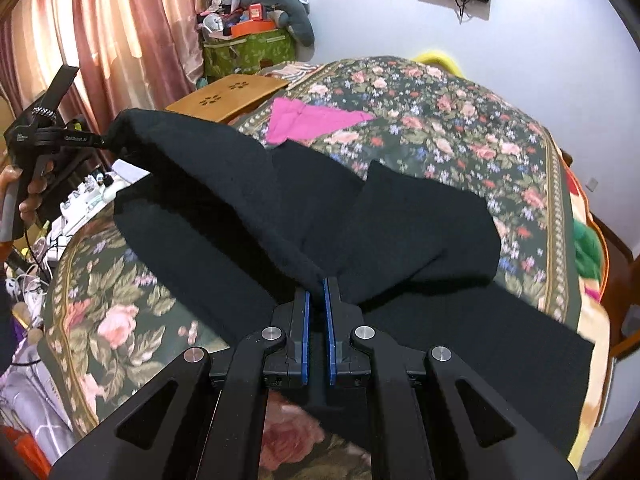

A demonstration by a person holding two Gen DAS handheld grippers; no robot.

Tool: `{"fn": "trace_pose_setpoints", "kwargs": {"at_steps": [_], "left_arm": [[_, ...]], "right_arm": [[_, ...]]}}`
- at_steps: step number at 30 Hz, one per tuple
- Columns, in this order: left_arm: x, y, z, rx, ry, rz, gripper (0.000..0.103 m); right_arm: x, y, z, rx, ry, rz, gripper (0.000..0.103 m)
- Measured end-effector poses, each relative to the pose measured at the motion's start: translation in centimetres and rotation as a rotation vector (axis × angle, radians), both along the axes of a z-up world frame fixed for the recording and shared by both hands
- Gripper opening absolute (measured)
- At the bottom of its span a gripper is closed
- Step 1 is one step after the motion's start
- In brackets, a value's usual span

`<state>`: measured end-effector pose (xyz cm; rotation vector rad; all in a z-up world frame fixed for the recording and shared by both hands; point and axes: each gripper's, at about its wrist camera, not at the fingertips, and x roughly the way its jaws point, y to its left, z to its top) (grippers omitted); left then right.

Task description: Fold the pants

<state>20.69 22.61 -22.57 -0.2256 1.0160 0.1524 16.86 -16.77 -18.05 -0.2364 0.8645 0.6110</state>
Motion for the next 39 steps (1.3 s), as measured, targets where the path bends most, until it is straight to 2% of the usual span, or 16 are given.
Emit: {"fn": "trace_pose_setpoints", "kwargs": {"at_steps": [3, 7, 10, 15, 18, 20, 24, 26, 27, 29, 31, 32, 34, 39], "left_arm": [[-0.7, 0.5, -1.8, -0.018, 0.042, 0.02, 0.009], [-1.6, 0.6, -4.3, 0.031, 0.114, 0.041, 0.009], [-2.2, 0.9, -5.6, 0.024, 0.152, 0.05, 0.009], [-2.9, 1.3, -4.3, 0.021, 0.131, 0.061, 0.009], [-3.0, 1.2, -2.4, 0.03, 0.094, 0.064, 0.015], [-2.9, 1.0, -1.2, 0.03, 0.063, 0.064, 0.029], [-2.3, -0.1, 1.6, 0.057, -0.009, 0.049, 0.045], [-1.5, -1.0, 2.9, 0.063, -0.034, 0.033, 0.062], [-1.2, -1.3, 3.2, 0.065, -0.042, 0.03, 0.066], [-0.1, -2.2, 4.1, 0.078, -0.057, 0.028, 0.084], [1.0, -2.9, 4.6, 0.081, -0.066, 0.023, 0.093], [1.6, -3.1, 4.7, 0.078, -0.069, 0.02, 0.094], [2.7, -3.6, 4.7, 0.076, -0.067, 0.014, 0.095], [6.3, -5.1, 3.3, 0.086, -0.016, -0.012, 0.096]], "right_arm": [[-0.5, 0.0, -0.7, -0.005, 0.02, -0.007, 0.006], [-0.9, -0.3, -1.0, 0.001, 0.036, -0.021, 0.008], [-1.2, -0.8, -1.0, 0.022, 0.059, -0.03, 0.01], [-1.6, -1.8, -0.5, 0.037, 0.096, -0.049, 0.01], [-1.7, -2.8, 0.6, 0.055, 0.091, -0.065, 0.01], [-1.7, -3.3, 1.5, 0.066, 0.072, -0.072, 0.011], [-0.6, -4.2, 3.3, 0.098, 0.035, -0.09, 0.015], [0.5, -4.4, 3.9, 0.11, 0.026, -0.102, 0.025], [1.2, -4.4, 4.3, 0.11, 0.018, -0.111, 0.028], [2.4, -4.4, 4.7, 0.113, 0.008, -0.117, 0.041], [4.0, -4.0, 4.9, 0.105, 0.007, -0.117, 0.052], [4.6, -3.8, 5.0, 0.097, 0.006, -0.118, 0.057], [6.0, -3.3, 4.9, 0.08, 0.01, -0.111, 0.061], [10.2, -1.1, 3.4, 0.043, 0.078, -0.065, 0.062]]}}
